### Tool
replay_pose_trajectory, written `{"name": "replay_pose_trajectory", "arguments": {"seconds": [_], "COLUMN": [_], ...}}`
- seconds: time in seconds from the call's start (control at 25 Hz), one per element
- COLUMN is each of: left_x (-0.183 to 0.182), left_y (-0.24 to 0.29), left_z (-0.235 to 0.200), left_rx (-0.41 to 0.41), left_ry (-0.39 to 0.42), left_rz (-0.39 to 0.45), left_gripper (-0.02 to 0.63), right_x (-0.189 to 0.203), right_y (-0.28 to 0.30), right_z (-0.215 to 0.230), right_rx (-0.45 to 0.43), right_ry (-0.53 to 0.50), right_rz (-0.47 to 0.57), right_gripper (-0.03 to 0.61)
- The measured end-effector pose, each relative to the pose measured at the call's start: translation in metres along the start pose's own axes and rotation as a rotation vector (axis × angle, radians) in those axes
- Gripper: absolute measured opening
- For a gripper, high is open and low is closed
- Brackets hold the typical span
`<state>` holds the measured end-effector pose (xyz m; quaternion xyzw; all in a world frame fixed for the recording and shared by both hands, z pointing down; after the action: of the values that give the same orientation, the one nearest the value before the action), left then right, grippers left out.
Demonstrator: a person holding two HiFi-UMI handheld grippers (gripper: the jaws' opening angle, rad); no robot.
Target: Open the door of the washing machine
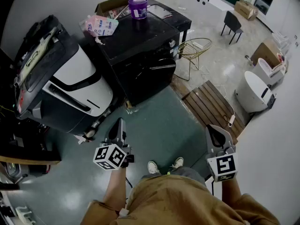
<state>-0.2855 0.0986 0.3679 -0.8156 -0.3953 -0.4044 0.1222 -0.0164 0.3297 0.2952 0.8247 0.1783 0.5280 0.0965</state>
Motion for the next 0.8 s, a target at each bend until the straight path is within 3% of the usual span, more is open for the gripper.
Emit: {"name": "replay_pose_trajectory", "arguments": {"seconds": [0.8], "left_x": [0.014], "left_y": [0.015], "left_z": [0.025], "left_rx": [-0.053], "left_ry": [0.026], "left_rz": [0.000], "left_gripper": [0.060], "right_x": [0.025], "right_y": [0.002], "right_z": [0.038], "right_rx": [-0.056], "right_ry": [0.042], "right_rz": [0.057], "right_gripper": [0.005]}}
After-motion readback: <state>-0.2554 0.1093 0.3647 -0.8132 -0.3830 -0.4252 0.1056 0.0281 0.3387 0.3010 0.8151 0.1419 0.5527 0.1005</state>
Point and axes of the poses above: the fingertips, and each gripper's own axes: y forward along the fingers, z to its right, x out of its underside, the point moved 3 cm from there along -y, backward along the fingers, and after that the axes turned 12 degrees about -y, right-handed, at the moved point
